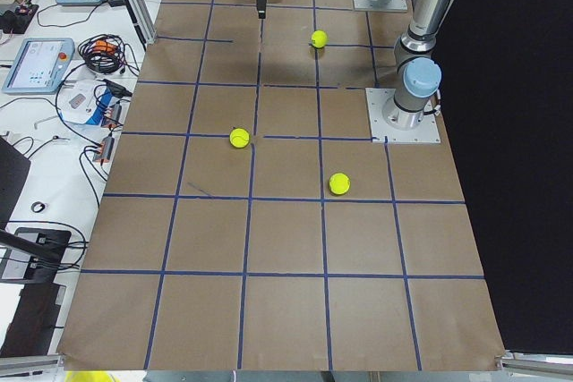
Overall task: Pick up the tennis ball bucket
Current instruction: 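Lower the right gripper onto the lying Wilson tennis ball can, then close the right gripper around the can's open end, then carry the can with the right gripper toward the table's middle, then set the can down on its side, open and raise the right gripper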
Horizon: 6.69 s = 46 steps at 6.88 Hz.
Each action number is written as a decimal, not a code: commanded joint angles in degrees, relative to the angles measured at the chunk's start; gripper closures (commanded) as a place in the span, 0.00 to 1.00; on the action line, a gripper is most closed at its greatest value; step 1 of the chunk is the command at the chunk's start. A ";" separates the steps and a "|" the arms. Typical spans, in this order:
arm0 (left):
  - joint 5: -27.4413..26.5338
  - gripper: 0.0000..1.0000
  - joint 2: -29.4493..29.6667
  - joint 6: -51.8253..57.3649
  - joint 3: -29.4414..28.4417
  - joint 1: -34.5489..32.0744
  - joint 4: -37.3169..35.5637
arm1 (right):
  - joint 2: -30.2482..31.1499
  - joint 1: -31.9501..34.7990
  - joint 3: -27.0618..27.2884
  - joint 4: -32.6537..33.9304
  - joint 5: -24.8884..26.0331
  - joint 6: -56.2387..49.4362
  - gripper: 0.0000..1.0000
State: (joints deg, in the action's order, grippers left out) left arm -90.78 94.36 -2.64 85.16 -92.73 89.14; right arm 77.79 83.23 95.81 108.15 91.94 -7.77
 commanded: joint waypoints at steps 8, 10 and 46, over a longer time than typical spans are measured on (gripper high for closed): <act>-0.10 0.00 0.04 0.00 -1.14 0.70 1.30 | -13.37 -3.25 5.97 13.22 -2.11 -14.29 0.03; -0.18 0.00 -0.05 0.00 -1.05 0.88 1.39 | -13.28 -3.25 5.88 13.49 -1.59 -14.29 0.28; 12.18 0.00 17.93 0.26 -1.94 0.88 -17.64 | 4.38 7.56 -13.10 -19.10 -0.71 9.25 0.00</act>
State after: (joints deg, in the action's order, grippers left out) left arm -81.49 107.27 -2.51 82.78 -92.32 78.47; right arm 81.76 90.63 82.66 91.04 91.13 -0.44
